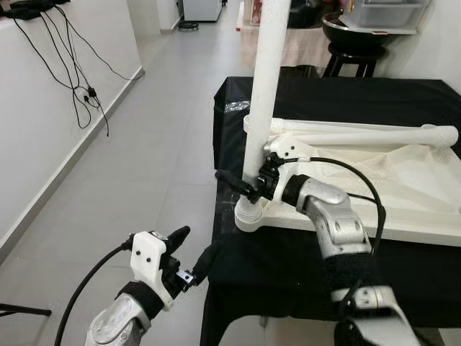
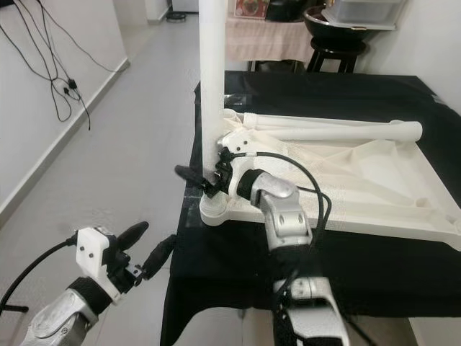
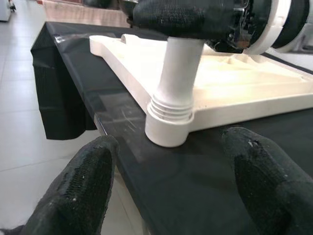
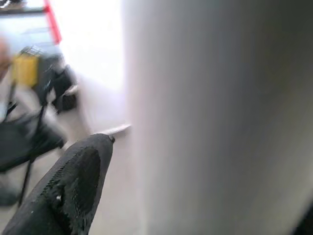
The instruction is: Building children table
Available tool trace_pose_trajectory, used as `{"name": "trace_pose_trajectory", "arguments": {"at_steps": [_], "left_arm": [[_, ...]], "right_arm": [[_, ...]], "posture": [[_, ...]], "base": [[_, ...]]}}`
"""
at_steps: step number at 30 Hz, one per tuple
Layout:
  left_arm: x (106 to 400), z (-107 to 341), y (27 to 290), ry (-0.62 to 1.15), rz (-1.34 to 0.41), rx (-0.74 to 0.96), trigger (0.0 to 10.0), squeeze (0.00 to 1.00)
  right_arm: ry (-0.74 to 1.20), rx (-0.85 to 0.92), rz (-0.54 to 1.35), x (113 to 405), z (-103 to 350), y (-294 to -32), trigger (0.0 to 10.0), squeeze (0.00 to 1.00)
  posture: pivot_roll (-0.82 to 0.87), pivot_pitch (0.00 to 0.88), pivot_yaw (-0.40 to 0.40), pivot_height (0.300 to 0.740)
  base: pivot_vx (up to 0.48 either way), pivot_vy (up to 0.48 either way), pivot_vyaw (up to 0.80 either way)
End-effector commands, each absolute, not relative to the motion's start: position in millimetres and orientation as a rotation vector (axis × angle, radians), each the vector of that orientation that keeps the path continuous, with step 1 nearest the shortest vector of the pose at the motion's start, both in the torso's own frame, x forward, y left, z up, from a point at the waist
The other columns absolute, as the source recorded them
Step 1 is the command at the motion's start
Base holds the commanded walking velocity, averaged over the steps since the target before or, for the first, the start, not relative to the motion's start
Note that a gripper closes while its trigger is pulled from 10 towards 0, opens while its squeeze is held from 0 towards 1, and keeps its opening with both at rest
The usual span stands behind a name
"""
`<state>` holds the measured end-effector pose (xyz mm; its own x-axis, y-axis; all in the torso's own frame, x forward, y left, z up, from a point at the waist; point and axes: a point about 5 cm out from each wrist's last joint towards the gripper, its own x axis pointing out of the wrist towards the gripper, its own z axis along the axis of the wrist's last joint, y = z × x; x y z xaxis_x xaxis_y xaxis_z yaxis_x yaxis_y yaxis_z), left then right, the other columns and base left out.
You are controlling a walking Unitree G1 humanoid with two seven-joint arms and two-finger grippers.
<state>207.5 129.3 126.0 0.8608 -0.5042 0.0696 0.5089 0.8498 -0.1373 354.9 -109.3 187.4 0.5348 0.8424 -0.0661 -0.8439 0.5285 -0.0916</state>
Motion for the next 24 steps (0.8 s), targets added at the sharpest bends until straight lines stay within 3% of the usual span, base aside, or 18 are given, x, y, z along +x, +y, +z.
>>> {"name": "trace_pose_trajectory", "arguments": {"at_steps": [1, 4, 5, 11, 18, 20, 21, 22, 23, 24], "left_arm": [[208, 122, 129, -0.017, -0.527, -0.152, 10.0, 0.00], [208, 122, 129, -0.017, -0.527, -0.152, 10.0, 0.00], [208, 122, 129, -0.017, -0.528, -0.152, 10.0, 0.00], [208, 121, 128, -0.016, -0.529, -0.152, 10.0, 0.00], [205, 121, 127, -0.017, -0.532, -0.162, 10.0, 0.00], [203, 122, 129, -0.018, -0.532, -0.161, 10.0, 0.00], [203, 122, 129, -0.018, -0.532, -0.161, 10.0, 0.00], [202, 123, 129, -0.018, -0.532, -0.161, 10.0, 0.00], [201, 123, 131, -0.017, -0.532, -0.161, 10.0, 0.00], [201, 123, 131, -0.017, -0.532, -0.161, 10.0, 0.00]], "right_arm": [[0.035, -0.124, 1.106, 355, 182, -100, 10.0, 0.00], [0.043, -0.121, 1.132, 356, 181, -99, 10.0, 0.00], [0.055, -0.087, 1.134, 361, 181, -96, 0.0, 0.00], [0.065, -0.045, 1.116, 369, 180, -93, 0.0, 0.00], [0.086, -0.083, 0.988, 361, 159, -110, 0.0, 0.00], [0.139, -0.157, 0.402, 355, 145, -131, 0.0, 0.00], [0.139, -0.157, 0.402, 355, 145, -131, 0.0, 0.00], [0.152, -0.166, 0.162, 348, 143, -145, 0.0, 0.00], [0.169, -0.138, 0.151, 325, 135, -139, 0.0, 0.00], [0.169, -0.138, 0.151, 325, 135, -139, 0.0, 0.00]], "posture": [[0.02, 0.026, -0.014, 0.740], [0.02, 0.026, -0.014, 0.740], [0.02, 0.020, -0.013, 0.740], [0.03, 0.016, -0.014, 0.740], [0.01, 0.031, -0.024, 0.740], [0.00, 0.053, -0.032, 0.740], [0.00, 0.053, -0.032, 0.740], [0.00, 0.053, -0.032, 0.740], [-0.01, 0.067, -0.021, 0.740], [-0.01, 0.067, -0.021, 0.740]], "base": [[0.000, 0.000, 0.00], [0.000, 0.000, 0.00], [0.000, 0.000, 0.00], [0.000, 0.000, 0.00], [0.000, 0.000, 0.00], [0.000, 0.000, 0.00], [0.000, 0.000, 0.00], [0.000, 0.000, 0.00], [0.000, 0.000, 0.00], [0.000, 0.000, 0.00]]}}
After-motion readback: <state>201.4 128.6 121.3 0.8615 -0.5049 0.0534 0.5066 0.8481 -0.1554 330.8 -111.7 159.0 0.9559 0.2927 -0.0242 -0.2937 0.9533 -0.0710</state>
